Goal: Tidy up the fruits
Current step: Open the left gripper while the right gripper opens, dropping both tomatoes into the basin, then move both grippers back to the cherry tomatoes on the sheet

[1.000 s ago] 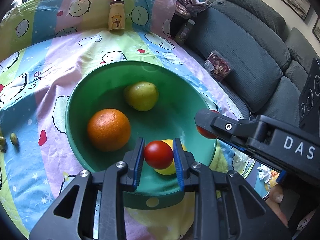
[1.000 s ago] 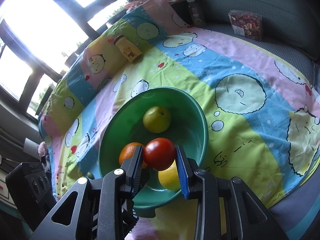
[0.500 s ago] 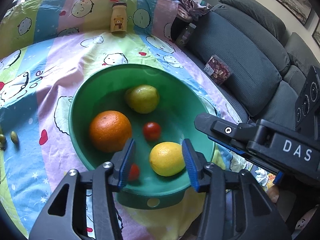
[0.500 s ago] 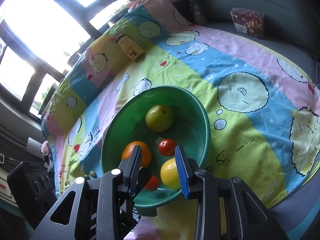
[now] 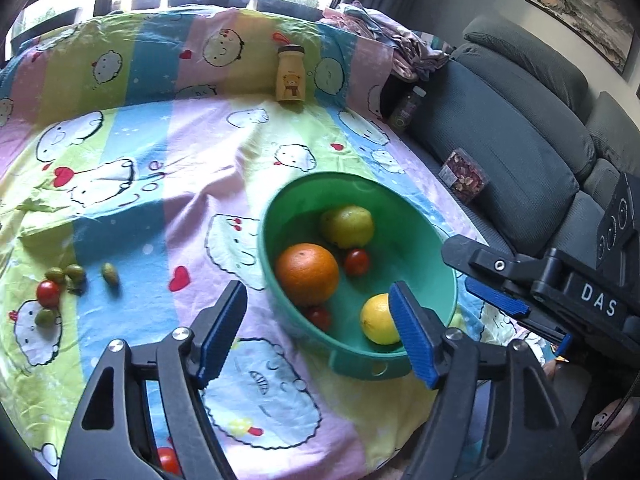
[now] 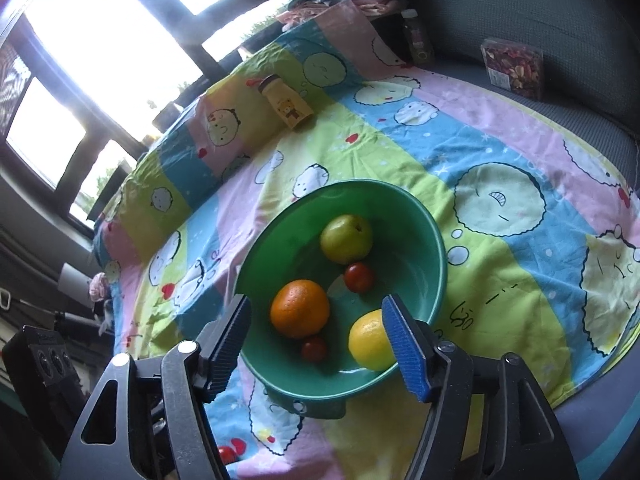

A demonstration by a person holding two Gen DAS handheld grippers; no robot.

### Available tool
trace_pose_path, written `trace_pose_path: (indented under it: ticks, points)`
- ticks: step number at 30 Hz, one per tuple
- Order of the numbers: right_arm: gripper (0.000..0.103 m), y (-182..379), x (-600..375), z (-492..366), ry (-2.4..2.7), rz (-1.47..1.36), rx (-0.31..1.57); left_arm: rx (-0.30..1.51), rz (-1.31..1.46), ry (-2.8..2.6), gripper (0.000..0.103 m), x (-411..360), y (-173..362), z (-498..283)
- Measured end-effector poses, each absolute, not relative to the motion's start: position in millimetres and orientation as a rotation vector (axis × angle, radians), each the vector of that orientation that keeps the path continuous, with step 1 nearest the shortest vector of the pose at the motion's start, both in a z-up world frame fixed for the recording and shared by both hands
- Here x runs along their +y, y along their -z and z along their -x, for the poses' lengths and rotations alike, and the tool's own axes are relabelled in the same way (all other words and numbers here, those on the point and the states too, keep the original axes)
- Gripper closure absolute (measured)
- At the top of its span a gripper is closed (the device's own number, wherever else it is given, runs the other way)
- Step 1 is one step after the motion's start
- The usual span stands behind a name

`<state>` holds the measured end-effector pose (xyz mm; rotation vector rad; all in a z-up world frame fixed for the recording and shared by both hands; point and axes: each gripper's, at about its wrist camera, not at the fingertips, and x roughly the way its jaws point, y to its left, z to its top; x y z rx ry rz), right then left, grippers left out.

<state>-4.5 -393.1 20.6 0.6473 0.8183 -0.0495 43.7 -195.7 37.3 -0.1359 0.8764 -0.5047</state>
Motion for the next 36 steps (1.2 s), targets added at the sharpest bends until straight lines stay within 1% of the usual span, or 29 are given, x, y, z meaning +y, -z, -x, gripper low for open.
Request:
trace_pose_path:
  ticks: [2, 5, 10, 15, 25, 32, 36]
  points:
    - [0.032, -24, -383, 4, 0.025, -0.624, 0.821, 0.87, 0.119, 0.463, 0.027, -181, -42, -42]
    - [0.032, -27, -365, 3, -0.003, -0.581, 0.835, 0.869, 0.086, 0.381, 0.026, -155, -49, -42]
    - [0.032, -32, -332, 1, -0.098, -0.544, 0.854, 0.82, 0.039, 0.264, 0.023, -107, -54, -38]
    - [0.032, -29, -295, -1, -0.179, -0.487, 0.898, 0.838, 0.15, 0.191, 0.022, -63, -35, -48]
    - [0.032, 2, -241, -6, -0.338, -0.407, 1.05, 0.918, 0.159, 0.121, 0.022, -38, -5, -68]
    - [0.032, 19, -217, -8, -0.402, -0.365, 1.119, 0.956, 0.126, 0.044, 0.023, -23, 15, -89]
    - [0.032, 32, -199, -8, -0.412, -0.298, 1.166, 1.0, 0.129, 0.022, 0.032, -11, 28, -98]
